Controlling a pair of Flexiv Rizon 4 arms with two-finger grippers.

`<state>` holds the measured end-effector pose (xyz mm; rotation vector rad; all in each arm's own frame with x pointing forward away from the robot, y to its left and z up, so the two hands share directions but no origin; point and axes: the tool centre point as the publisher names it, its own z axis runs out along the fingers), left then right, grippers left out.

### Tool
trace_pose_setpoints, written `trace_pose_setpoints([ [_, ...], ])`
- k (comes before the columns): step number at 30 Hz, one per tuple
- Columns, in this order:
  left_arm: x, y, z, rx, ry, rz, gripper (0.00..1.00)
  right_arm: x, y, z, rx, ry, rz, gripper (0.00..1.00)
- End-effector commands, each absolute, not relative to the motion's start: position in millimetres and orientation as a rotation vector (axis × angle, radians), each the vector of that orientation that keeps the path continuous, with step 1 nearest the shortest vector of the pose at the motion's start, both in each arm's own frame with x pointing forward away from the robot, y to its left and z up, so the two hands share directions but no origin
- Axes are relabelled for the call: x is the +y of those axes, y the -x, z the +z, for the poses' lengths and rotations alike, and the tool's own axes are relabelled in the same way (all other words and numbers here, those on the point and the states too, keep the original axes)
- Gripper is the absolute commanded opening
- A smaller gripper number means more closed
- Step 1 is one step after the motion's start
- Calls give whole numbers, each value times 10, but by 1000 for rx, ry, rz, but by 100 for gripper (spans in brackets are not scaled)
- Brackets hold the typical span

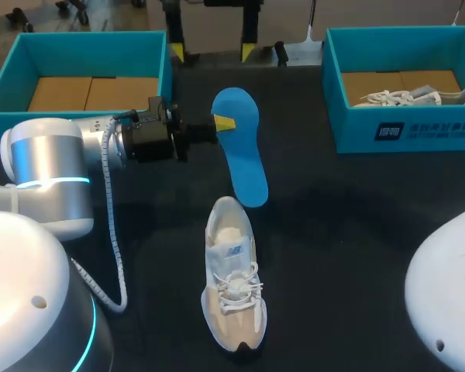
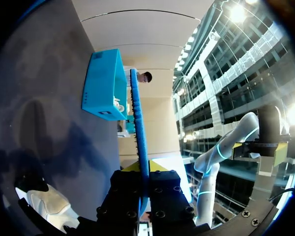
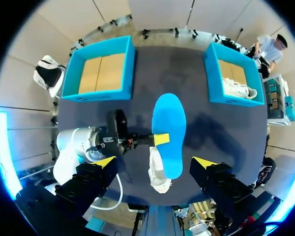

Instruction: Take the shoe out of the shoebox, open the shoe tongue, remove and reinsert the insole, then place the shoe into the shoebox

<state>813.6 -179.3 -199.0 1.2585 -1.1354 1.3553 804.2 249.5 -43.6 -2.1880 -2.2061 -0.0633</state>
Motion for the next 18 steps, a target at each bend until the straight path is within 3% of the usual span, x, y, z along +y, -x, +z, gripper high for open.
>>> trace_pose_setpoints([
  [1,-1794,-8130,-1992,-1135,-1260,1357,0,2249,-7983,-447,-2079,2073,-307,100],
  [18,-1794,-8130,-1992,-1135,-1260,1357,0,1820,-8018,-599,-1722,1784,-810,100],
])
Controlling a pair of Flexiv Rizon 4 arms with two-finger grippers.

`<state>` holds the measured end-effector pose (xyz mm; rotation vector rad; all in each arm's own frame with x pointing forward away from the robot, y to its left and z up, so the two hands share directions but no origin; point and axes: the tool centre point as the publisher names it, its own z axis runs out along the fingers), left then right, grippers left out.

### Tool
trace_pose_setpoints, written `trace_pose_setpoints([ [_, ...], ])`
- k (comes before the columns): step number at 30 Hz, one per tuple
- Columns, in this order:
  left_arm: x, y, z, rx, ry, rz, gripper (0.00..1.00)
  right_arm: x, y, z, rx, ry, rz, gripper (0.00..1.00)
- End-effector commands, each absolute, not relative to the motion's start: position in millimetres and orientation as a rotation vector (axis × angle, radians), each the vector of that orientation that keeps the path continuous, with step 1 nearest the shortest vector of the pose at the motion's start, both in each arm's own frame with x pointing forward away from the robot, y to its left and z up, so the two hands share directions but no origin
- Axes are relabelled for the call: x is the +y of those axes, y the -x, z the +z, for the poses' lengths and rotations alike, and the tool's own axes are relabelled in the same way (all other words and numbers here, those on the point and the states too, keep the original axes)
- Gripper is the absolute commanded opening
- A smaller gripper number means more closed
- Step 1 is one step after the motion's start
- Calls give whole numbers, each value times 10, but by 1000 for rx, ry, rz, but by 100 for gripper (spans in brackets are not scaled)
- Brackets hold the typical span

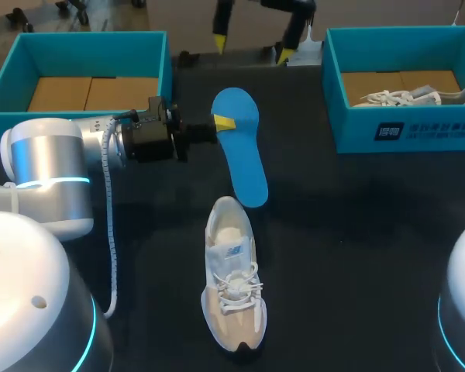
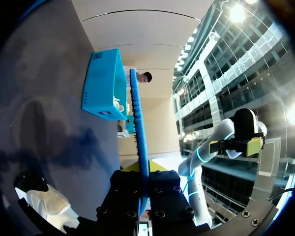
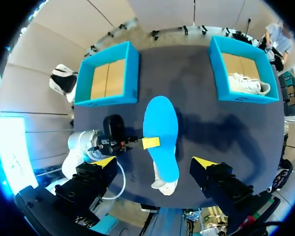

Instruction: Take the shoe out of the shoebox, open the shoe tongue, remove and reinsert the insole, then place the shoe into the shoebox

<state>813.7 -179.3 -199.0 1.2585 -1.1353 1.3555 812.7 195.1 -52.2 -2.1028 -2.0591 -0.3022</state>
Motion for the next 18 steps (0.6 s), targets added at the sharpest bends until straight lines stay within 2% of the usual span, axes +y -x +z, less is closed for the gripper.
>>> trace_pose_setpoints([
  [1,-1794,-8130,-1992,-1135,-1260,1357,0,1791,-8000,-605,-1704,1765,-828,100],
  [18,-1794,-8130,-1992,-1135,-1260,1357,0,1624,-7967,-876,-1476,1544,-962,100],
])
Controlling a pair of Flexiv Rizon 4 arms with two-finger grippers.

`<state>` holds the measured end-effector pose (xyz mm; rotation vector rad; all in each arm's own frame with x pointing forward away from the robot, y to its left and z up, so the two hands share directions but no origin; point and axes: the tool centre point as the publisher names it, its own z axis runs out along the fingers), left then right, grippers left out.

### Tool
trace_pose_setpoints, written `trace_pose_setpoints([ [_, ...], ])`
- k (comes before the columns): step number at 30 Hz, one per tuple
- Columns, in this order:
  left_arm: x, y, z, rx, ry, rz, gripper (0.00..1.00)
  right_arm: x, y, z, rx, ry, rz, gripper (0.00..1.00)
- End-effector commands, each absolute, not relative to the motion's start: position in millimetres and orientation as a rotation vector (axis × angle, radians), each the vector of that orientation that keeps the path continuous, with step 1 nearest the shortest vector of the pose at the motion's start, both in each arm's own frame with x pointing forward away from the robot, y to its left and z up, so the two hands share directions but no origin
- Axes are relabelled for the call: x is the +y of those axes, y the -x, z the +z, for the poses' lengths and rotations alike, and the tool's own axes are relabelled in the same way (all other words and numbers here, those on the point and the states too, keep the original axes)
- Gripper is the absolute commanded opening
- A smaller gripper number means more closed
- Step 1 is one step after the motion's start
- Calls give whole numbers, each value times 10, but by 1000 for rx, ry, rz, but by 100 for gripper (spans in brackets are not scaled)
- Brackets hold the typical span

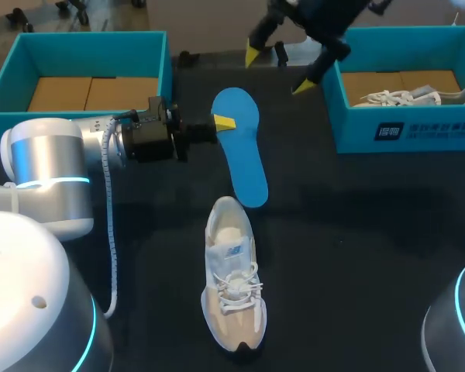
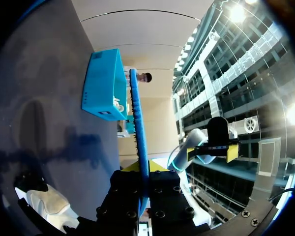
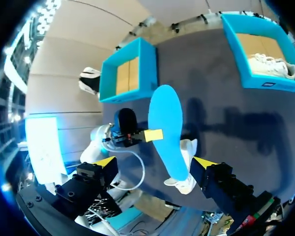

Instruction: Take the shoe out of the shoebox, open the shoe tongue, remove and reinsert the insole, then place the shoe into the shoebox

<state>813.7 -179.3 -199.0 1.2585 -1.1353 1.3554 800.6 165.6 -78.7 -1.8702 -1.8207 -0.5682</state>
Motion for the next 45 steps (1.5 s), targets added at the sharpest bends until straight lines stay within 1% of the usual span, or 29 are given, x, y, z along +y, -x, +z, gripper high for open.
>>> trace_pose_setpoints([
  [1,-1794,-8130,-1992,-1135,-1260,1357,0,1621,-7965,-887,-1471,1532,-972,100],
  [12,-1794,-8130,-1992,-1135,-1260,1357,0,1629,-7979,-1075,-1416,1414,-1051,100],
  [35,-1794,-8130,-1992,-1135,-1260,1357,0,1644,-7963,-1288,-1373,1408,-1069,100],
  [39,-1721,-8153,-1976,-1174,-1244,1413,0,1650,-7964,-1311,-1367,1395,-1067,100],
  [45,-1572,-8176,-1902,-1316,-1097,1533,0,1646,-7965,-1329,-1349,1387,-1073,100],
])
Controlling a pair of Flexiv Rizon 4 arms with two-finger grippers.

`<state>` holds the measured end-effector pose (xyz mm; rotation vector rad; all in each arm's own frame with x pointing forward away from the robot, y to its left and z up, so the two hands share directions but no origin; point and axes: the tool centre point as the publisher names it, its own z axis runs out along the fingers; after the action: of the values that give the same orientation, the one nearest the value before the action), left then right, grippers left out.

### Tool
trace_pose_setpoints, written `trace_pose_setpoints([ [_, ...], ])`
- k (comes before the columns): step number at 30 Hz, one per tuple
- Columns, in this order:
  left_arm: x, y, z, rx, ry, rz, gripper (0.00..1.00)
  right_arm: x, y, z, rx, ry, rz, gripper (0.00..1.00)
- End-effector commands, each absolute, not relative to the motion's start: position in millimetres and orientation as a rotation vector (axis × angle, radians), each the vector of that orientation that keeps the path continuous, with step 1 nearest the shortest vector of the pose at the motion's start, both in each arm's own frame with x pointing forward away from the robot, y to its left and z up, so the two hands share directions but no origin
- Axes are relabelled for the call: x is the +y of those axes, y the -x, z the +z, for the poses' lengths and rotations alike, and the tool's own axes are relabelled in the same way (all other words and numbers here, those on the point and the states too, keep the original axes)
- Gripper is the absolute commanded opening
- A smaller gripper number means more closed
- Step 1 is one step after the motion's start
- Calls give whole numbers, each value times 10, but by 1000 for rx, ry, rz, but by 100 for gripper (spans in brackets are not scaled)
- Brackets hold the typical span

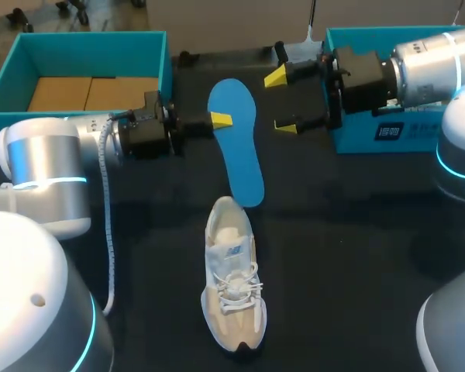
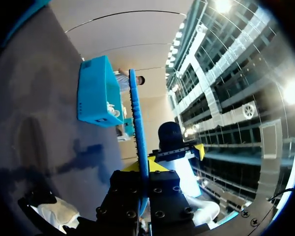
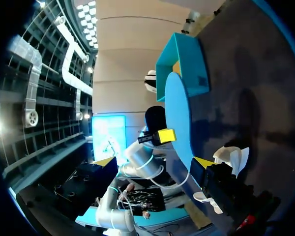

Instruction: Take the shoe out of the shoebox, open the shoe tongue, remove and reinsert the insole, then place the shoe into the shoebox

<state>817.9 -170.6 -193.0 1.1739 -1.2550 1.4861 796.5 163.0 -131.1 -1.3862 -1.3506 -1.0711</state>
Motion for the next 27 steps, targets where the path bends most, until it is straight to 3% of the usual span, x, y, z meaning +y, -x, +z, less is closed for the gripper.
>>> trace_pose_setpoints([
  [1,-1544,-8175,-1881,-1349,-1057,1559,0,1646,-7965,-1329,-1349,1387,-1073,100],
  [8,-1335,-8183,-1690,-1552,-713,1804,0,1646,-7965,-1329,-1349,1387,-1073,100],
  [11,-1256,-8119,-1664,-1815,-310,2169,0,1646,-7965,-1329,-1349,1387,-1073,100],
  [23,-1256,-8119,-1664,-1815,-310,2169,0,1646,-7965,-1329,-1349,1387,-1073,100],
  [27,-1231,-7994,-1477,-1972,11,2218,0,1646,-7965,-1329,-1349,1387,-1073,100],
])
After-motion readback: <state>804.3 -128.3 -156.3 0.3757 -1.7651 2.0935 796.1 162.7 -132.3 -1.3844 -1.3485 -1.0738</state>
